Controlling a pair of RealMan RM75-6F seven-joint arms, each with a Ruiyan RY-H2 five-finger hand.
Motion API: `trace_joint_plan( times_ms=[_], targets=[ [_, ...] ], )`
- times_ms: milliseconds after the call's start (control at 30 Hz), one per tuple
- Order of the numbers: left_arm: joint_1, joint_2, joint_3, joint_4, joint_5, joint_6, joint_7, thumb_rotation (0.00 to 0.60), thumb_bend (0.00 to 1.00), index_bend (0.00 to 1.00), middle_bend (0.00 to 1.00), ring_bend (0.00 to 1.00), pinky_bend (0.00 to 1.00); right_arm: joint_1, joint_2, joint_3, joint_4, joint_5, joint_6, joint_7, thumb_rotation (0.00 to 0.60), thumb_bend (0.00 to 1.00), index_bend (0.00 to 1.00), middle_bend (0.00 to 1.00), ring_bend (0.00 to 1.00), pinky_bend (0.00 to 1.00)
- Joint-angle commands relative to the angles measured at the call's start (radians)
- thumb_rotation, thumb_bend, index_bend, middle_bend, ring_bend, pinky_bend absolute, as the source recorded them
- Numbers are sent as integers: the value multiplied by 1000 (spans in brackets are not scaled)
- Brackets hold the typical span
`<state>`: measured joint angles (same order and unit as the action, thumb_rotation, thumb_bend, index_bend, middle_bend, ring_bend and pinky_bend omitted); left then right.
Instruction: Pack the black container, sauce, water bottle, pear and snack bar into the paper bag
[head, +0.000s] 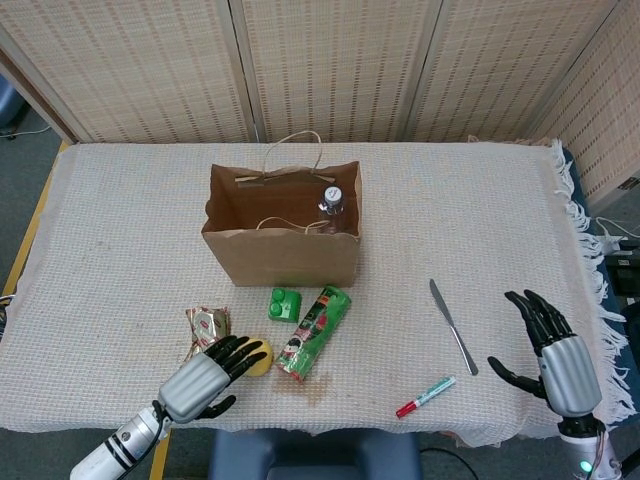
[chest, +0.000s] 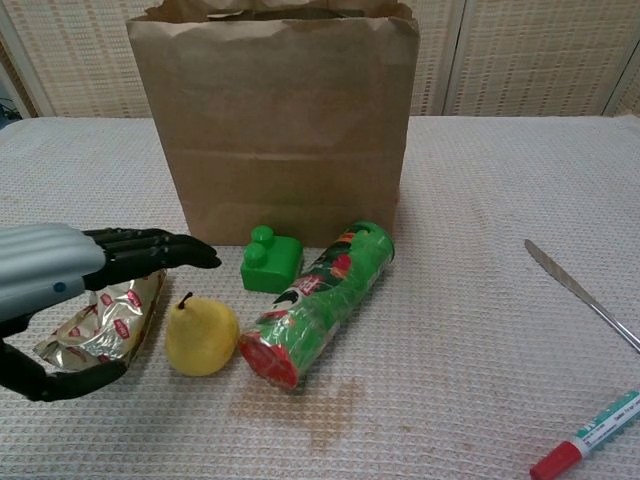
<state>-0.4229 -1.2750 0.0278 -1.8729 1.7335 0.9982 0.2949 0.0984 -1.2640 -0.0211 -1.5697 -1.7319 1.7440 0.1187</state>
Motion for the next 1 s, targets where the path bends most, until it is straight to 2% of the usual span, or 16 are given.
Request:
trace_joint_plan(
  times_ms=[33, 200, 500, 800, 1000],
  targets=[
    [-35, -51, -26, -3, -50, -50, 60, 600, 386, 0, 0, 0, 95, -1, 1, 5, -1, -3, -1, 2, 600, 64, 39, 151, 78, 196],
    [-81, -110, -50, 18, -143, -127, 154, 600, 387, 0, 0, 0, 91, -1, 3, 8, -2, -10, -12, 7, 600, 64, 39, 151, 78, 196],
    [-145, -203, -96, 69, -288, -171, 272, 600, 386, 0, 0, 0, 91, -4, 9, 19, -6, -3, -26, 23, 600, 64, 40, 151, 77, 196],
    [-188, -207, -118, 116, -431, -171, 333, 600, 386, 0, 0, 0, 97, -8, 16, 19, -14, -4, -43, 34, 600, 64, 40, 151, 78, 196],
    [-189, -182, -92, 126, -481, -158, 321, 600, 386, 0, 0, 0, 151, -9, 19, 20, -21, -3, -54, 36, 600, 64, 40, 151, 78, 196]
  ],
)
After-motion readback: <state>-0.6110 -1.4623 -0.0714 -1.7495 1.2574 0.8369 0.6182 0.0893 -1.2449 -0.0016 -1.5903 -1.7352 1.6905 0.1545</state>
